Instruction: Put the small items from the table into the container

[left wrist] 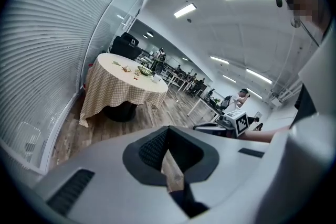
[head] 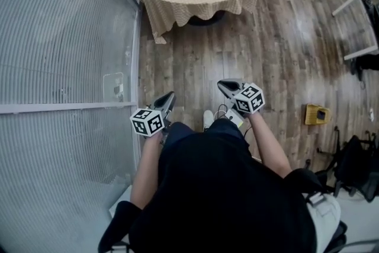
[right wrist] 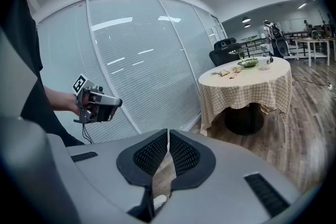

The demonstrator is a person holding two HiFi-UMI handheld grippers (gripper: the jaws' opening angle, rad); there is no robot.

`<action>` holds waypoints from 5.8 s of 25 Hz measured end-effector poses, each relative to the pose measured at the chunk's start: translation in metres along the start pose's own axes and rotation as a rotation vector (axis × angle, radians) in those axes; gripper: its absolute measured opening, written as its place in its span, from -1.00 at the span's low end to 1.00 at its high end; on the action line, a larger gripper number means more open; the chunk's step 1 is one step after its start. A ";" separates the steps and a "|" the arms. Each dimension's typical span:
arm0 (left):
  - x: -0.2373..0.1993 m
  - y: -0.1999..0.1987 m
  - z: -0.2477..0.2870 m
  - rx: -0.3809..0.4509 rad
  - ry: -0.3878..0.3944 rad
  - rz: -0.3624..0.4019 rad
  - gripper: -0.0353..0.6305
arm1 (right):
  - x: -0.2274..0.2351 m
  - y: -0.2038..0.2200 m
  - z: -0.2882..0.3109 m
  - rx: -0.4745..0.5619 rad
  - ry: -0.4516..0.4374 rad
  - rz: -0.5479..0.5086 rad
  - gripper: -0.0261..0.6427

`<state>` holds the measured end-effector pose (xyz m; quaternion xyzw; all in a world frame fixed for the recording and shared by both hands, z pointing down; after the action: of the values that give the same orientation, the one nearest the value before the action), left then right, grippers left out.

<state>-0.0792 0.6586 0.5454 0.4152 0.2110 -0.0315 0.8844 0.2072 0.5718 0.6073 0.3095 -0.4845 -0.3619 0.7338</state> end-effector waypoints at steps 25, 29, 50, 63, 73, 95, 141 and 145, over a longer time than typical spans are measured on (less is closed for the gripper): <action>-0.033 -0.096 0.136 -0.088 0.180 0.082 -0.88 | 0.060 -0.045 0.050 -0.064 0.050 0.036 -0.82; -0.064 -0.123 0.154 -0.098 0.190 0.086 -0.89 | 0.073 -0.070 0.083 -0.056 0.053 0.029 -0.82; -0.128 -0.172 0.212 -0.125 0.182 0.061 -0.88 | 0.148 -0.137 0.124 -0.047 0.117 0.032 -0.82; -0.104 -0.228 0.288 -0.103 0.136 0.039 -0.88 | 0.250 -0.185 0.102 -0.060 0.072 0.023 -0.82; -0.072 -0.265 0.337 -0.070 0.059 0.003 -0.88 | 0.327 -0.222 0.079 -0.094 -0.005 0.000 -0.82; -0.075 -0.308 0.405 -0.068 0.018 -0.030 -0.88 | 0.411 -0.256 0.074 -0.147 -0.033 -0.009 -0.82; -0.235 -0.419 0.514 -0.210 0.147 -0.033 -0.88 | 0.538 -0.324 0.274 -0.409 0.273 0.107 -0.28; -0.234 -0.419 0.515 -0.227 0.151 -0.023 -0.88 | 0.543 -0.320 0.279 -0.407 0.368 0.123 -0.23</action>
<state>-0.2103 -0.0280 0.6281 0.3114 0.2841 0.0137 0.9067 0.0186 -0.0834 0.7083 0.1863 -0.2783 -0.3441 0.8772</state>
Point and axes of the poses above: the fingertips, and each gripper's own axes: z forward along the fingers, x to its right, y out of its underside, the point moved 8 cm from there along -z, backward along the fingers, and after that the axes turned 14 degrees about -y, right-handed, at the moved point
